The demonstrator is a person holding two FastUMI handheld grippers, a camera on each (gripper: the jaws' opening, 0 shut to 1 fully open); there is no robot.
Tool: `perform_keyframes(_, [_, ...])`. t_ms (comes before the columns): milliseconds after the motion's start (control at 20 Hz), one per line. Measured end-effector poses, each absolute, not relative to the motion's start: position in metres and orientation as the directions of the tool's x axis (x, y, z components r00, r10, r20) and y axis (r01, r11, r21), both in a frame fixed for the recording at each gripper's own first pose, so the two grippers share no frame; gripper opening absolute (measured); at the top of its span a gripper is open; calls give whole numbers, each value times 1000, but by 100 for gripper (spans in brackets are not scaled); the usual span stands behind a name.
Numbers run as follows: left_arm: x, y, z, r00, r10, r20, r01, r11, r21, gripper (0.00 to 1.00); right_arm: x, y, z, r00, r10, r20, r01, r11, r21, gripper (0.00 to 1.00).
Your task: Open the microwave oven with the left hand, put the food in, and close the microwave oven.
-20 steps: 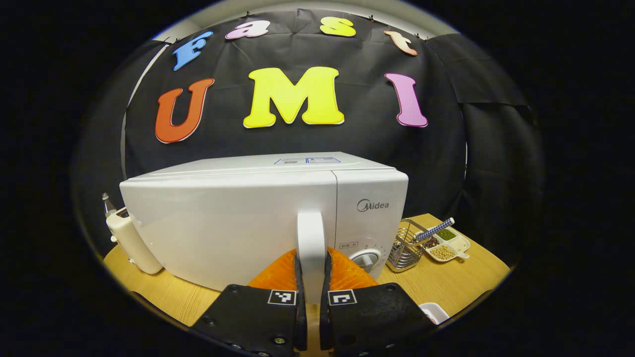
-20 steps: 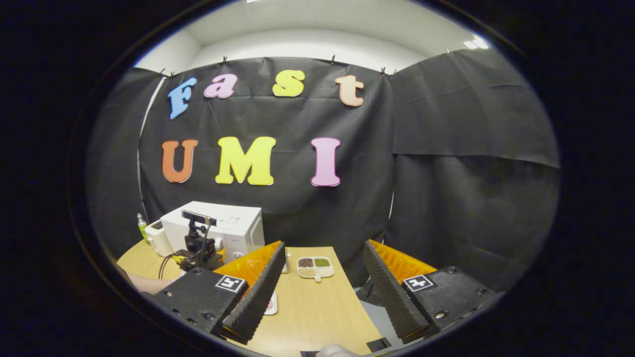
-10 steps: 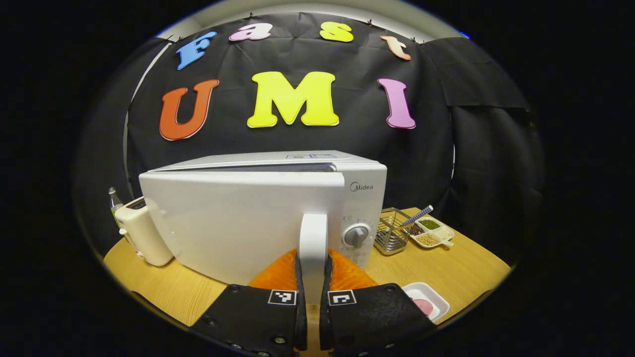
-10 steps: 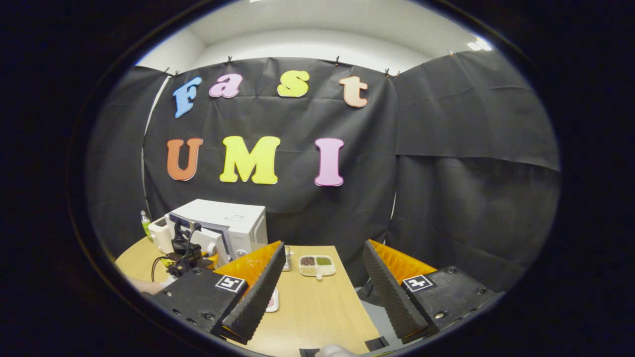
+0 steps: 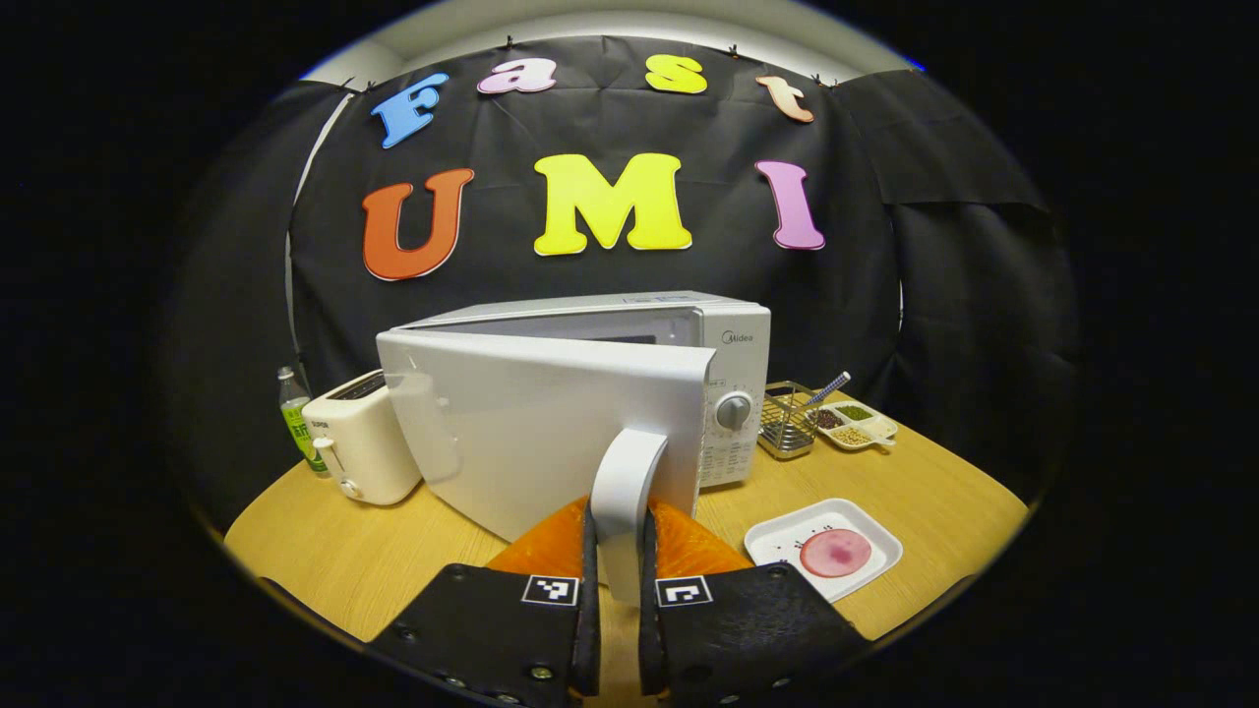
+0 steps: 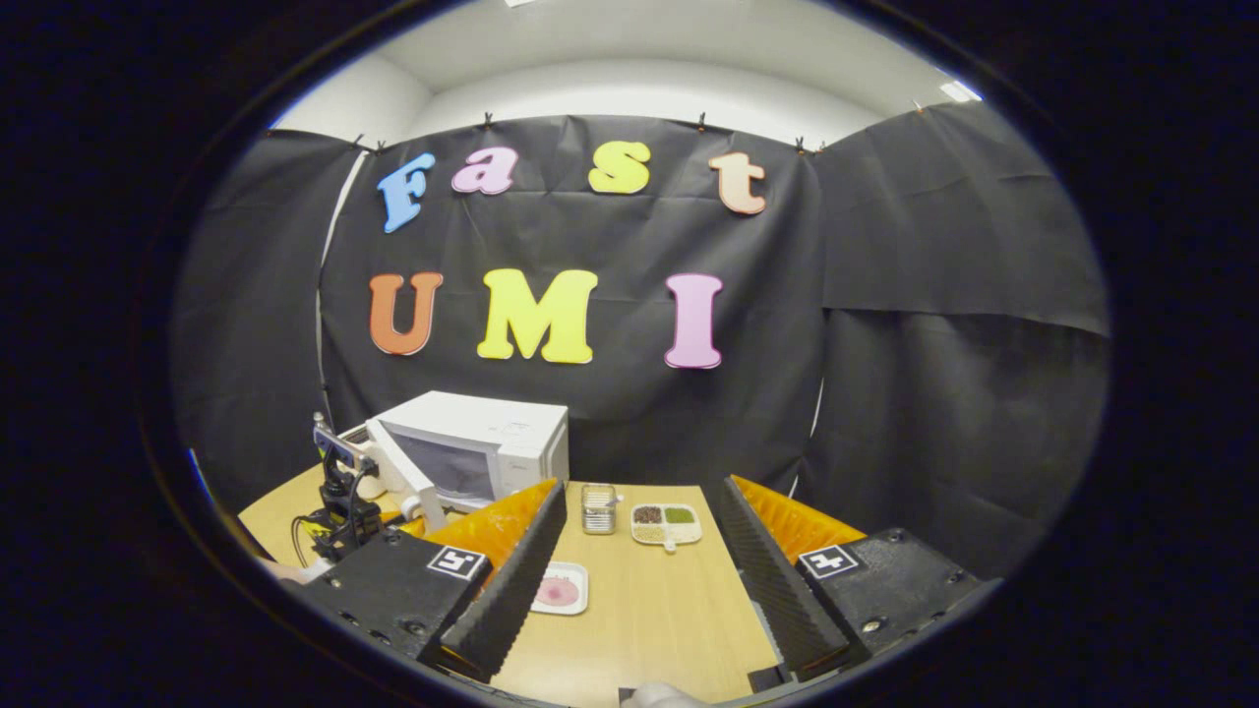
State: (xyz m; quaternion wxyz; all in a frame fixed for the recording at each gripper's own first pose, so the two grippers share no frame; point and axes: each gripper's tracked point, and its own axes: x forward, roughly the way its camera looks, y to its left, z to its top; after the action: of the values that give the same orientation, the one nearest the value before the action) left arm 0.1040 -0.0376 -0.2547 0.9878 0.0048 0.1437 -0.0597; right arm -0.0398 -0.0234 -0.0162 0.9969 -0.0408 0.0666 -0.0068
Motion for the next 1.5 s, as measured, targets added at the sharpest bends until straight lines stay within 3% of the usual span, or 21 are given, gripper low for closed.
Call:
perform_keyframes(50, [103, -35, -256, 953, -104, -286, 111, 994, 9, 16, -40, -21, -20, 990, -12, -143, 0, 997, -83, 100])
perform_keyframes(100, [100, -32, -256, 953, -94, -289, 105, 994, 21, 19, -43, -21, -23, 989, -13, -149, 0, 996, -84, 92])
perform_keyframes(150, [96, -28, -256, 953, -86, -291, 97, 995, 24, 21, -44, -21, -22, 989, -13, -149, 1, 997, -83, 100])
perform_keyframes(200, [93, -23, -254, 955, -75, -289, 86, 996, 26, 33, -46, -22, -22, 989, -13, -147, 1, 997, -81, 100])
perform_keyframes(250, [92, -13, -248, 962, -52, -268, 63, 998, 32, 25, -49, -21, -23, 989, -13, -147, 1, 997, -81, 100])
perform_keyframes(350, [90, -6, -238, 969, -50, -242, 58, 998, 23, 46, -52, -20, -25, 989, -7, -150, -4, 997, -74, 100])
perform_keyframes(400, [86, -2, -234, 970, -53, -238, 58, 998, 16, 72, -52, -19, -28, 988, 0, -152, -11, 997, -71, 100])
perform_keyframes(550, [73, 11, -234, 968, -15, -251, 27, 999, 43, 87, -57, -18, -34, 986, 17, -167, -28, 998, -64, 100])
perform_keyframes(600, [68, 16, -232, 969, -1, -246, 13, 999, 47, 82, -60, -17, -37, 985, 26, -168, -36, 998, -59, 92])
perform_keyframes(650, [62, 20, -232, 968, 14, -252, -1, 999, 50, 89, -62, -16, -37, 985, 38, -166, -48, 997, -56, 92])
perform_keyframes(750, [51, 33, -229, 966, 56, -251, -45, 998, 52, 83, -66, -18, -41, 984, 63, -168, -73, 996, -52, 92])
perform_keyframes(800, [45, 38, -227, 965, 73, -254, -62, 997, 52, 95, -69, -18, -42, 983, 78, -169, -87, 995, -47, 92])
perform_keyframes(950, [26, 60, -225, 956, 138, -258, -117, 989, 95, 95, -74, -25, -48, 977, 115, -181, -124, 992, -39, 92])
perform_keyframes(1000, [20, 69, -225, 952, 160, -263, -136, 985, 107, 96, -75, -28, -48, 976, 126, -179, -135, 990, -37, 100])
perform_keyframes(1050, [15, 78, -226, 947, 177, -267, -151, 982, 117, 95, -77, -31, -48, 975, 133, -179, -141, 989, -36, 100])
perform_keyframes(1100, [9, 86, -227, 940, 200, -276, -172, 977, 124, 96, -79, -35, -50, 973, 144, -181, -152, 988, -33, 92])
perform_keyframes(1150, [3, 95, -228, 935, 223, -277, -191, 972, 138, 96, -80, -36, -50, 971, 158, -180, -165, 986, -28, 100])
perform_keyframes(1200, [-1, 104, -229, 929, 246, -278, -210, 966, 154, 95, -78, -40, -53, 970, 161, -181, -169, 985, -29, 92])
perform_keyframes(1250, [-7, 115, -231, 919, 271, -286, -231, 959, 165, 95, -77, -44, -56, 970, 157, -185, -166, 986, -32, 100])
perform_keyframes(1500, [-22, 166, -243, 884, 345, -314, -310, 938, 155, 95, -64, -42, -69, 970, 124, -211, -131, 991, -22, 100])
